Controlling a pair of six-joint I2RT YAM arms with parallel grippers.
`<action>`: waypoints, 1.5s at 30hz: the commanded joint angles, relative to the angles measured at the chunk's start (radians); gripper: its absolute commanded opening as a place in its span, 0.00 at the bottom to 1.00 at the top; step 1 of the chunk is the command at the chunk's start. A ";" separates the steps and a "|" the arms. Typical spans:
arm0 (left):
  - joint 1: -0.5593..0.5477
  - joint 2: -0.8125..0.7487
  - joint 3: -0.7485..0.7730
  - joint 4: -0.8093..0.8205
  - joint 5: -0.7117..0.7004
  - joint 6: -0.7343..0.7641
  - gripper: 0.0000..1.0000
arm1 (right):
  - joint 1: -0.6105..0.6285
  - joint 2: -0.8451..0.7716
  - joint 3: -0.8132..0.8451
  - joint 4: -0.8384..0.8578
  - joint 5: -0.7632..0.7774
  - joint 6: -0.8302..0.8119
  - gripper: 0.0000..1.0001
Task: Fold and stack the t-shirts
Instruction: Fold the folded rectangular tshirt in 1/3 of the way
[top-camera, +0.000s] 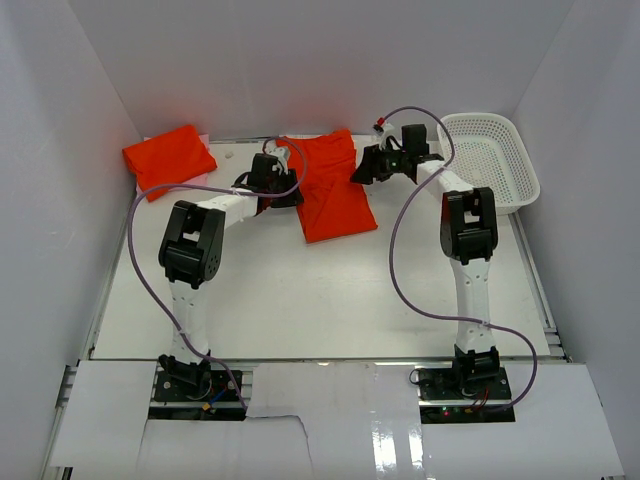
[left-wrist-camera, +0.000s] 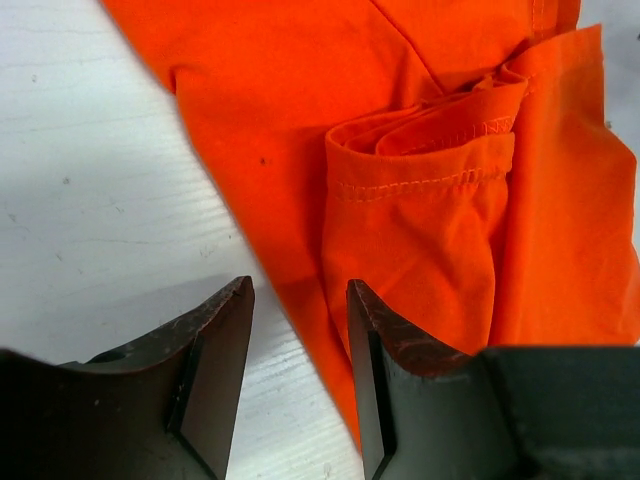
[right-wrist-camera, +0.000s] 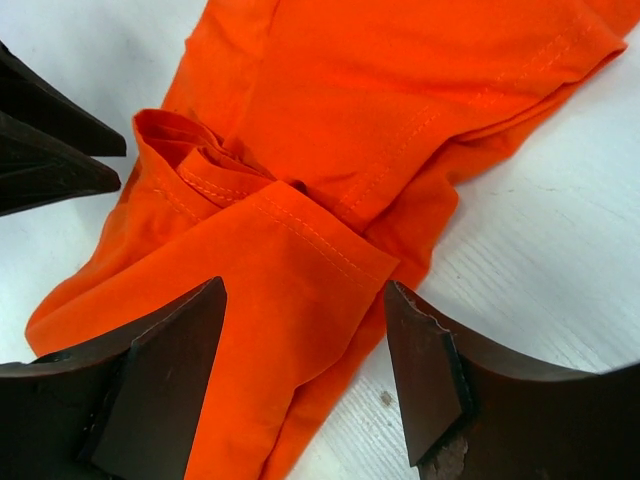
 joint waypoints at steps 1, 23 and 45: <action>0.005 -0.005 0.031 0.056 -0.019 0.019 0.53 | -0.005 0.031 0.044 -0.009 0.001 -0.015 0.70; 0.005 -0.021 0.038 0.147 0.013 0.007 0.52 | -0.005 0.106 0.068 0.034 0.002 0.036 0.13; 0.005 0.097 0.151 0.107 0.087 0.014 0.46 | -0.005 0.094 0.059 0.036 0.002 0.022 0.09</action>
